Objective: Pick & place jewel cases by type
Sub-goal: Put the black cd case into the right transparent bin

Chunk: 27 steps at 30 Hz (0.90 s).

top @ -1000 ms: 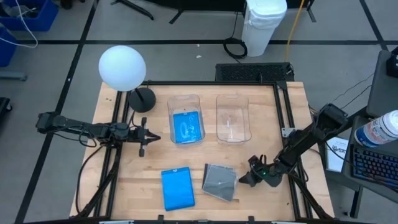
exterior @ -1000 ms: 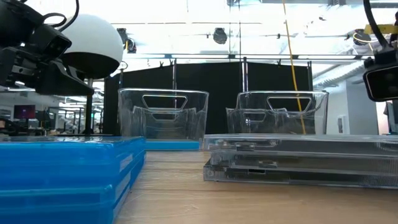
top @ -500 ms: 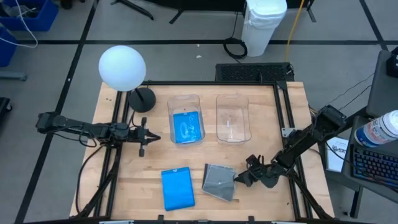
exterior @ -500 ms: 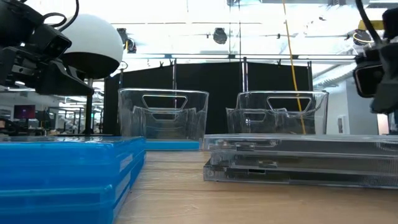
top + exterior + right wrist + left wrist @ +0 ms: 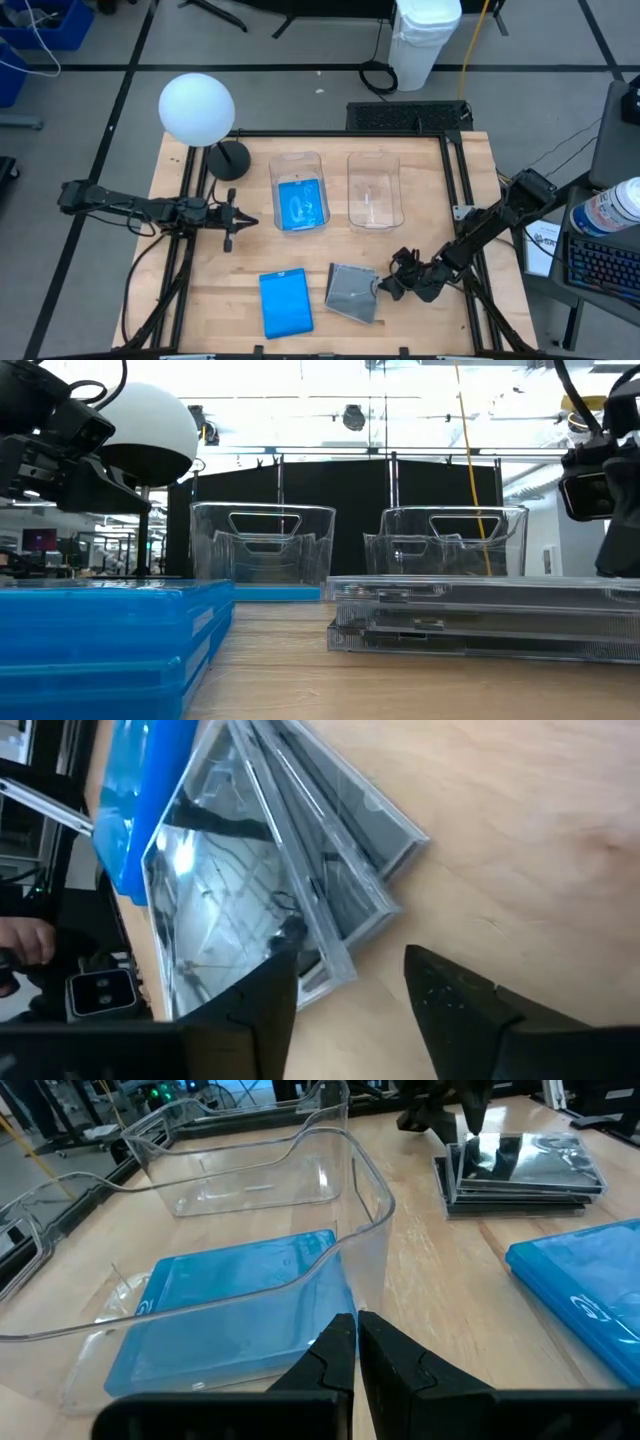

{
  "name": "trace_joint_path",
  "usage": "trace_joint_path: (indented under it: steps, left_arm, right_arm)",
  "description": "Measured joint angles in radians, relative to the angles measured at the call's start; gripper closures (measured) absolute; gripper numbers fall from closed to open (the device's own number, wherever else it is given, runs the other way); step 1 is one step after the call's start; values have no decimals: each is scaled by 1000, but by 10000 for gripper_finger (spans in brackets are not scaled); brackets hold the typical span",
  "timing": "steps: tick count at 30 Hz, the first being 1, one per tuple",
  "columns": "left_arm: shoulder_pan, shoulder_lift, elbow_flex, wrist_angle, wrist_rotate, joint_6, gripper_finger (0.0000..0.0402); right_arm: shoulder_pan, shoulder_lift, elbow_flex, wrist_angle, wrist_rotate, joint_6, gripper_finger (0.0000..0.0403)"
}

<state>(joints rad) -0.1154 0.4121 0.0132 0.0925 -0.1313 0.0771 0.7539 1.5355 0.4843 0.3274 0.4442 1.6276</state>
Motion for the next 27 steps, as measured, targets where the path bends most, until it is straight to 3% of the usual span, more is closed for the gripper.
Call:
trace_joint_path:
  steps: [8, 16, 27]
  left_arm:
    - [0, 0, 0, 0, 1, 0, 376]
    - [0, 0, 0, 0, 1, -3, 376]
    - [0, 0, 0, -13, 4, -28, 376]
  right_arm:
    - [-3, -1, 1, 5, 1, -42, 286]
    - [-2, -2, 1, 17, 39, -47, 390]
    - [0, -8, 1, 11, 67, -62, 402]
